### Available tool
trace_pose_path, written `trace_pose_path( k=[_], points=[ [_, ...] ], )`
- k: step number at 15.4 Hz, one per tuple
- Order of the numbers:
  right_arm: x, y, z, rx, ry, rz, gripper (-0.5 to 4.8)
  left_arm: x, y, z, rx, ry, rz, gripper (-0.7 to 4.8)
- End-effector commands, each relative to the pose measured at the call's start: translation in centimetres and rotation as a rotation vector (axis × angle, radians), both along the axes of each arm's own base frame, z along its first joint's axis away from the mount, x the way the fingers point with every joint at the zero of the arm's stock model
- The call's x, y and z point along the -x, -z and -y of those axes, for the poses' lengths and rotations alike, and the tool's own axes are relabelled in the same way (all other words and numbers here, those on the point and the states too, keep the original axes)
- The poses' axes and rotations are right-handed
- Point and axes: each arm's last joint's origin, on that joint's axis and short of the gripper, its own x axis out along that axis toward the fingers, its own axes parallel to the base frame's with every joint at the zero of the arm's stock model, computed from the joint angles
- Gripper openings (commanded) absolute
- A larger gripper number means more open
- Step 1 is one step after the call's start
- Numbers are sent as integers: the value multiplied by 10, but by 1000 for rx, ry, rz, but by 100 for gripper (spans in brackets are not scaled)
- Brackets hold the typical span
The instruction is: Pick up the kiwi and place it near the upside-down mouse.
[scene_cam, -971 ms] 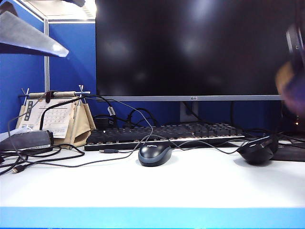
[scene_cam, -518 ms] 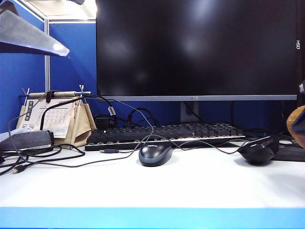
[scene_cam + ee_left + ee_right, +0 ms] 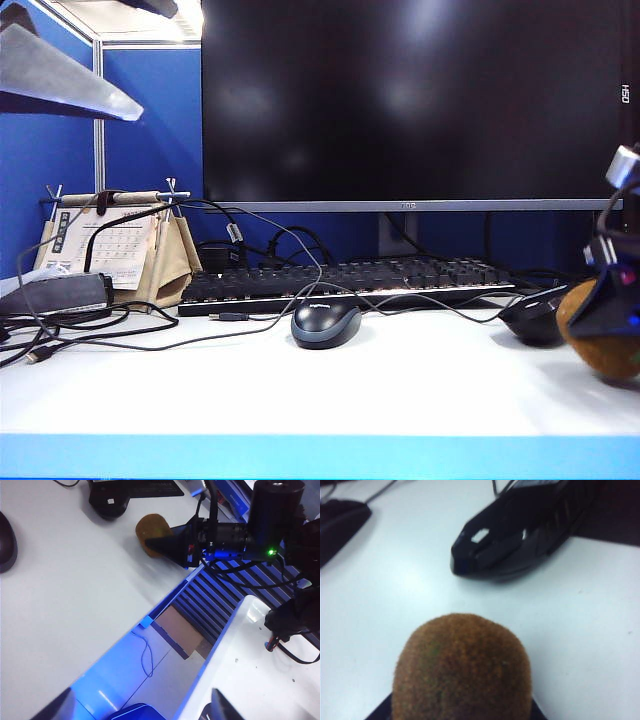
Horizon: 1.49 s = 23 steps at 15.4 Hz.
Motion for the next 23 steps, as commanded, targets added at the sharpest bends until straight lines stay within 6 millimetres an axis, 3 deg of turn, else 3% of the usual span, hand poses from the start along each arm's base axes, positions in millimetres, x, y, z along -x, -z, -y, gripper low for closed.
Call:
trace_pose_path(
  k=[1, 2, 4, 8, 10, 11, 14, 17, 19, 21, 23],
  points=[
    [-3, -2, -2, -27, -47, 34, 207, 0, -2, 0, 8, 2, 11, 383],
    [-4, -3, -3, -29, -47, 45, 211, 0, -2, 0, 7, -2, 12, 409],
    [-4, -3, -2, -27, -43, 44, 213, -1, -2, 0, 1, -18, 18, 409],
    [-4, 2, -3, -19, -43, 12, 274, -1, -2, 0, 1, -17, 18, 409],
    [-5, 2, -3, -20, -44, 14, 290, -1, -2, 0, 1, -18, 18, 479],
    [-5, 2, -3, -18, -45, 16, 321, -1, -2, 0, 1, -19, 19, 479],
    [-6, -1, -3, -23, -47, 51, 479, -1, -2, 0, -2, -33, 26, 479],
    [-8, -6, -4, -38, -47, 108, 479, 2, -12, -3, 57, -37, 94, 479],
    [-9, -16, -4, -50, -43, 169, 479, 10, -28, -13, 128, -118, 228, 479],
    [-8, -29, -2, -57, -12, 247, 479, 17, -35, -22, 140, -186, 324, 392],
    [-2, -48, 1, -71, 39, 367, 449, 29, -42, -35, 152, -250, 426, 238]
  ],
)
